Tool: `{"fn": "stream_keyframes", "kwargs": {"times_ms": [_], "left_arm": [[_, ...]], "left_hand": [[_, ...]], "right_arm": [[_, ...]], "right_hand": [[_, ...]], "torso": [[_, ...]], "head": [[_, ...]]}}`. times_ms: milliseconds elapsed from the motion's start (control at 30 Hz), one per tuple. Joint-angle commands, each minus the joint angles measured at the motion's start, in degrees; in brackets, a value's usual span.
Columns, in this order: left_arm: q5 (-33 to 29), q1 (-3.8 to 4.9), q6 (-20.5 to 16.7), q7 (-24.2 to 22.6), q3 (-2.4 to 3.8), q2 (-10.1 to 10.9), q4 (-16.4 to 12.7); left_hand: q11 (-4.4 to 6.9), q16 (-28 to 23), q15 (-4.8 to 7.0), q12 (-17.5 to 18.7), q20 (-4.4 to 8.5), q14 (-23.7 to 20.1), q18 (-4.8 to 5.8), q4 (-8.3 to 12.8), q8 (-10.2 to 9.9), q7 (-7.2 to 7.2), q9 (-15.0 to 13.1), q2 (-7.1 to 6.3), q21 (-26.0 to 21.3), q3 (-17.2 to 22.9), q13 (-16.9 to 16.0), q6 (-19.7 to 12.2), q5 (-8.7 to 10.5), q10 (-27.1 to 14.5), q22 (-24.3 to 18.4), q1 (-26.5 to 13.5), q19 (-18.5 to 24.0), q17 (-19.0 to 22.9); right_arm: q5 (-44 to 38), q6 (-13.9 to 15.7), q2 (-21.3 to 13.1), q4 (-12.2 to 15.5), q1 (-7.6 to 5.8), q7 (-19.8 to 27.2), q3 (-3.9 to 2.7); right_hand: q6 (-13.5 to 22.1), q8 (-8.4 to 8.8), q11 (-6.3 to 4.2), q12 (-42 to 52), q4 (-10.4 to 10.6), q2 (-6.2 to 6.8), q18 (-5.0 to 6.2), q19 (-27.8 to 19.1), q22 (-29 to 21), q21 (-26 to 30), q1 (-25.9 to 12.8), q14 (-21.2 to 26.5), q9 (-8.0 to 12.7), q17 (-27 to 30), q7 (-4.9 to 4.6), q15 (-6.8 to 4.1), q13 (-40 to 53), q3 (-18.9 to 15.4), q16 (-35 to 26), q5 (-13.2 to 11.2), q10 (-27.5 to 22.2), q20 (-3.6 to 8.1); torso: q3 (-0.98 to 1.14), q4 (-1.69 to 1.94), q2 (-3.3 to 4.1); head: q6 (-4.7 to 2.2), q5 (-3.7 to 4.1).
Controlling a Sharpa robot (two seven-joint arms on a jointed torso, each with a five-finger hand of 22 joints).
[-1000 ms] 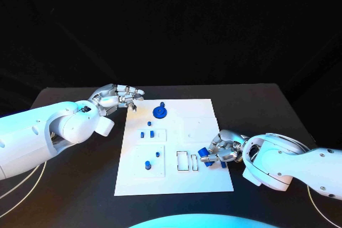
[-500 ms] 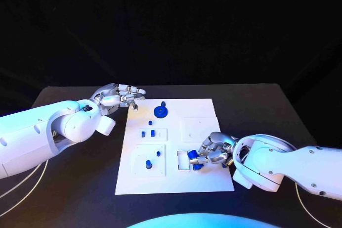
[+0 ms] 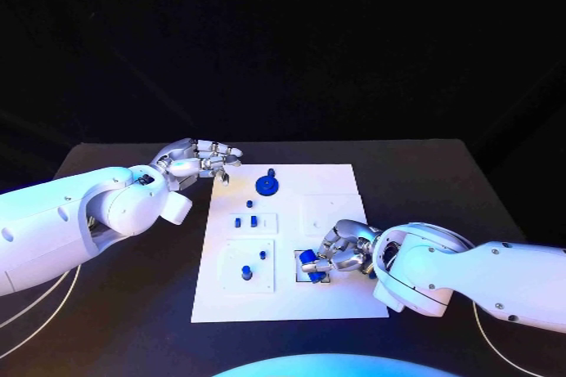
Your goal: Assemble the parts on the task board
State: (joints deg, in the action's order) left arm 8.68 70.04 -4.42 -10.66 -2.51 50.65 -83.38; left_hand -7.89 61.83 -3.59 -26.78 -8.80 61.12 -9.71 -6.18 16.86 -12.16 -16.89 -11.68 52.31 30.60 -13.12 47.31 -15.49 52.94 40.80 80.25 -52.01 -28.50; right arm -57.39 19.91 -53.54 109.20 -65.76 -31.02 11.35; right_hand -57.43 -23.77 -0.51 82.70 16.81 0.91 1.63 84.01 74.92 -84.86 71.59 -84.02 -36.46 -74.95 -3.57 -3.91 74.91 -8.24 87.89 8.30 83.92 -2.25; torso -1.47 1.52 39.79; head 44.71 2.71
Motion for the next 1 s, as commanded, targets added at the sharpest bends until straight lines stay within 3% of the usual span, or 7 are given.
{"fn": "stream_keyframes", "kwargs": {"times_ms": [33,167,300,567,667,933,1000], "left_arm": [[-0.3,0.03,0.8,-0.3,0.04,0.0,-0.2],[-0.3,0.03,0.8,-0.2,0.04,0.0,-0.2],[-0.3,0.03,0.8,-0.1,0.04,0.0,-0.2],[-0.3,0.03,0.7,-0.1,0.04,0.1,-0.2],[-0.3,0.03,0.7,0.0,0.04,0.1,-0.2],[-0.3,0.04,0.7,0.0,0.04,0.2,-0.3],[-0.3,0.04,0.7,0.0,0.04,0.3,-0.3]], "left_hand": [[-0.05,0.1,0.10,-0.4,-0.19,-0.3,-0.86,-0.3,0.4,0.04,0.0,0.12,-0.2,0.0,0.1,-0.4,-0.10,-0.4,-0.1,-0.4,-0.1,0.1],[-0.05,0.1,0.10,-0.4,-0.19,-0.3,-0.86,-0.3,0.4,0.04,0.0,0.12,-0.2,0.0,0.1,-0.4,-0.10,-0.4,-0.1,-0.4,-0.1,0.1],[-0.05,0.1,0.10,-0.4,-0.19,-0.3,-0.86,-0.3,0.4,0.04,0.0,0.12,-0.2,0.0,0.1,-0.4,-0.10,-0.4,-0.1,-0.4,-0.1,0.1],[-0.04,0.1,0.10,-0.5,-0.19,-0.3,-0.87,-0.5,0.5,0.05,0.0,0.19,-0.4,0.0,0.1,-0.4,-0.12,-0.4,-0.2,-0.4,-0.2,0.1],[-0.04,0.1,0.10,-0.5,-0.19,-0.3,-0.87,-0.5,0.5,0.05,0.0,0.19,-0.4,0.0,0.1,-0.4,-0.12,-0.4,-0.2,-0.4,-0.2,0.1],[-0.04,0.1,0.10,-0.5,-0.19,-0.3,-0.87,-0.5,0.5,0.05,0.0,0.19,-0.4,0.0,0.1,-0.4,-0.12,-0.4,-0.2,-0.4,-0.2,0.1],[-0.04,0.1,0.10,-0.5,-0.19,-0.3,-0.87,-0.5,0.5,0.05,0.0,0.19,-0.4,0.0,0.1,-0.4,-0.12,-0.4,-0.2,-0.4,-0.2,0.1]], "right_arm": [[-1.8,-0.1,0.4,-0.4,0.15,-0.2,0.07],[-2.1,0.1,0.6,-0.7,0.15,-0.3,0.07],[-2.3,-0.2,0.8,-0.9,0.15,-0.2,0.07],[-3.2,-0.5,1.1,-1.4,0.15,-0.2,0.07],[-3.6,-0.1,1.2,-1.5,0.15,-0.2,0.07],[-4.8,1.0,0.7,-0.9,0.24,0.3,0.07],[-5.0,1.0,0.3,-0.5,0.29,0.9,0.07]], "right_hand": [[-0.8,0.19,-0.36,-0.4,-0.1,0.18,-0.62,4.6,13.8,0.0,-1.0,-4.8,0.0,-9.3,0.21,-0.53,9.6,-0.7,0.1,0.1,2.7,0.48],[-0.9,0.22,-0.37,-0.5,0.0,0.58,-0.62,4.6,13.8,0.0,-2.4,-4.9,-0.2,-9.3,0.23,-0.53,9.6,-1.2,0.1,0.1,2.7,0.48],[-0.8,0.26,-0.35,-1.1,0.1,1.89,-0.57,4.5,13.7,0.3,-5.9,-4.8,-0.7,-9.1,0.23,-0.53,9.3,-2.7,0.0,0.1,2.5,0.46],[-0.3,0.51,-0.19,-2.4,0.3,6.34,-0.47,4.3,13.5,0.8,-10.7,-4.8,-1.4,-8.9,0.05,-0.38,8.7,-1.5,-0.1,0.7,2.0,0.33],[-0.2,0.59,-0.15,-2.7,0.3,7.35,-0.45,4.3,13.5,0.9,-11.8,-4.7,-1.6,-8.8,0.00,-0.34,8.6,-1.1,-0.2,0.8,1.9,0.29],[-0.1,0.61,-0.13,-2.8,0.3,7.73,-0.49,4.3,13.6,0.7,-12.3,-4.8,-1.7,-9.0,-0.02,-0.32,8.6,-1.0,-0.1,0.9,1.9,0.27],[-0.2,0.60,-0.16,-2.7,0.2,7.03,-0.51,4.4,13.6,0.6,-11.0,-4.8,-1.8,-9.1,0.00,-0.33,8.7,-0.1,-0.1,0.8,2.0,0.26]], "torso": [[0.04,-0.01,-0.01],[0.02,-0.03,0.02],[0.03,-0.03,-0.01],[0.01,-0.04,-0.01],[0.00,-0.04,0.00],[0.03,-0.02,0.02],[0.05,0.00,0.02]], "head": [[-0.08,-0.07],[-0.11,-0.17],[-0.11,-0.23],[-0.02,-0.35],[0.02,-0.38],[0.01,-0.34],[-0.04,-0.36]]}}
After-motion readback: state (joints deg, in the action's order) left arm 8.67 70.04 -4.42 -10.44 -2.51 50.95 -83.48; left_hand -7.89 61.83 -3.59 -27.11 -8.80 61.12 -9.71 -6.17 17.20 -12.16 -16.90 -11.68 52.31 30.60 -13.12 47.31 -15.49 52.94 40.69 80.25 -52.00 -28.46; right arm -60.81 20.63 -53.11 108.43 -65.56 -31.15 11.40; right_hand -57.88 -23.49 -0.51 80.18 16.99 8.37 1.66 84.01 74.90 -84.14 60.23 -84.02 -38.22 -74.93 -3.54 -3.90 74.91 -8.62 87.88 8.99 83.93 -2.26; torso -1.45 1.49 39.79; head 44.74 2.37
